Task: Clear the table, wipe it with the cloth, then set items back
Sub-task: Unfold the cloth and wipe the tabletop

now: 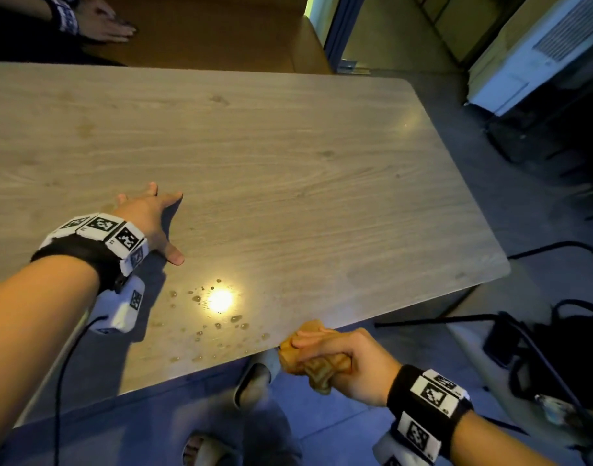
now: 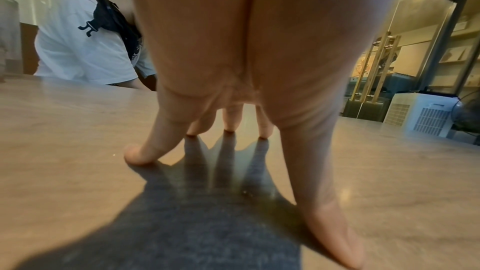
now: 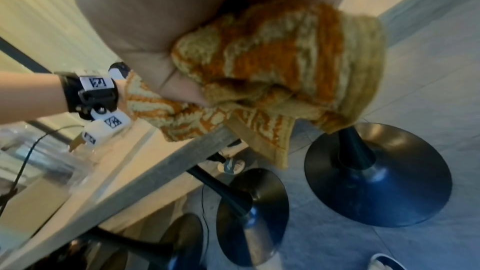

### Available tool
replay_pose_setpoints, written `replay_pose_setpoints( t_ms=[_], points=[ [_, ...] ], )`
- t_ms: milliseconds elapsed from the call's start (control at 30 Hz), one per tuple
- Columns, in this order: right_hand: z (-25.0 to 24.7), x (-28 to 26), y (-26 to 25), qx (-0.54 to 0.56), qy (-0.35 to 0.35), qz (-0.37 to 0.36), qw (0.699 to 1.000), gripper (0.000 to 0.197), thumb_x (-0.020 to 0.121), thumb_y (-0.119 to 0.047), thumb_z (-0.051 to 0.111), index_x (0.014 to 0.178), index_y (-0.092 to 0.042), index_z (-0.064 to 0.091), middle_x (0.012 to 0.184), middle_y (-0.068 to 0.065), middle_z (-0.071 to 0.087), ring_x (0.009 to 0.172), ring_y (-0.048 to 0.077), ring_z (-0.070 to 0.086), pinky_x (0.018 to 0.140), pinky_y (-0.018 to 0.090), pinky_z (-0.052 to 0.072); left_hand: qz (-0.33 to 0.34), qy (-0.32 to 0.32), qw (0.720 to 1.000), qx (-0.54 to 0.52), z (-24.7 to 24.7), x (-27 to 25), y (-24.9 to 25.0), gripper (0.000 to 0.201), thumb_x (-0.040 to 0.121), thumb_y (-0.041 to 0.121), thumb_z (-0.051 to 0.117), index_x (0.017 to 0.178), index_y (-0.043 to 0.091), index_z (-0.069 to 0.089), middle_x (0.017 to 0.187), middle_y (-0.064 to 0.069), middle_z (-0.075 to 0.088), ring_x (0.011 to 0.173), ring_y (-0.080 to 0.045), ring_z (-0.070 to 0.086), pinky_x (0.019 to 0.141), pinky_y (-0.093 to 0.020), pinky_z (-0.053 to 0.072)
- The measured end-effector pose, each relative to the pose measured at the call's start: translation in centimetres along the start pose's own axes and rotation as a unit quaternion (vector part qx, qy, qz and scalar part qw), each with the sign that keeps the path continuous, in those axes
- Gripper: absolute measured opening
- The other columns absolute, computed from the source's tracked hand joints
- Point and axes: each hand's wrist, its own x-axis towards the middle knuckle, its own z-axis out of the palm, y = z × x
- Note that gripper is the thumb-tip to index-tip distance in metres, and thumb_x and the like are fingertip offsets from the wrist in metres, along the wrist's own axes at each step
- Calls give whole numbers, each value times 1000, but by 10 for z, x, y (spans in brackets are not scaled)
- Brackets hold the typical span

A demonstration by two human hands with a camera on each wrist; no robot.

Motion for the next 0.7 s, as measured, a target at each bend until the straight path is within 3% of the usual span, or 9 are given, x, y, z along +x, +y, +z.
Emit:
replay_pose_setpoints(
  t_ms=[133,200,267,300,367,467,567,633,700],
  points=[
    [0,-1,-10,26,85,-54,995,68,73,17,63,123,-30,67,127,-21,63,117,5,60,99,30,49,-8,6,1000,-8,5,0,-5,133,49,41,94,155,35,13,164,-2,-2,146,-47,0,114,-61,22],
    [-10,9,-13,59,193,-29,979,64,79,8,57,124,-37,64,116,-28,64,103,-5,62,96,25,49,-5,11,1000,-6,7,0,-7,133,48,43,94,154,35,15,164,-2,1,145,-46,3,113,-61,26],
    [-22,31,-9,61,296,54,952,59,83,-10,55,128,-49,51,141,-18,51,128,3,49,113,33,36,-3,12,1000,-5,8,-1,-7,131,50,44,93,154,35,15,164,-2,3,145,-46,4,113,-60,26],
    [-27,43,-8,21,307,111,945,58,84,-22,54,132,-51,42,154,-9,36,143,11,32,120,39,21,-4,11,1000,-6,8,-1,-8,130,51,43,93,154,35,16,164,-2,3,145,-46,3,113,-60,26],
    [-24,64,-10,-125,266,190,937,60,85,-49,45,143,-49,32,163,-2,9,150,20,3,119,42,-5,-3,12,1000,-9,9,0,-7,128,52,42,93,154,36,16,163,-2,3,145,-46,3,113,-60,25],
    [16,78,-36,-243,159,122,949,68,87,-71,28,149,-47,20,162,-5,-12,148,18,-16,117,46,-12,-1,6,1000,-13,8,1,-6,129,52,41,94,154,36,15,164,-2,2,145,-48,-1,113,-62,23],
    [71,68,-47,-335,65,-61,938,57,95,-57,39,149,-39,32,164,2,3,151,24,-3,120,54,4,-2,1,1000,-16,6,0,-6,128,54,39,93,154,37,14,164,-2,-1,145,-48,-4,114,-62,20],
    [77,63,-40,-363,4,-120,924,56,95,-48,50,147,-33,37,163,7,12,151,28,3,118,57,12,-4,0,1000,-18,7,-1,-7,128,54,40,93,154,37,13,164,-1,-3,145,-47,-4,115,-63,18],
    [58,63,-33,-361,-59,-157,917,56,96,-42,55,148,-32,36,164,4,8,151,25,-2,119,55,8,-1,0,1000,-14,8,0,-7,128,53,41,93,153,38,14,164,-1,-3,145,-47,-2,114,-63,18]
  ],
)
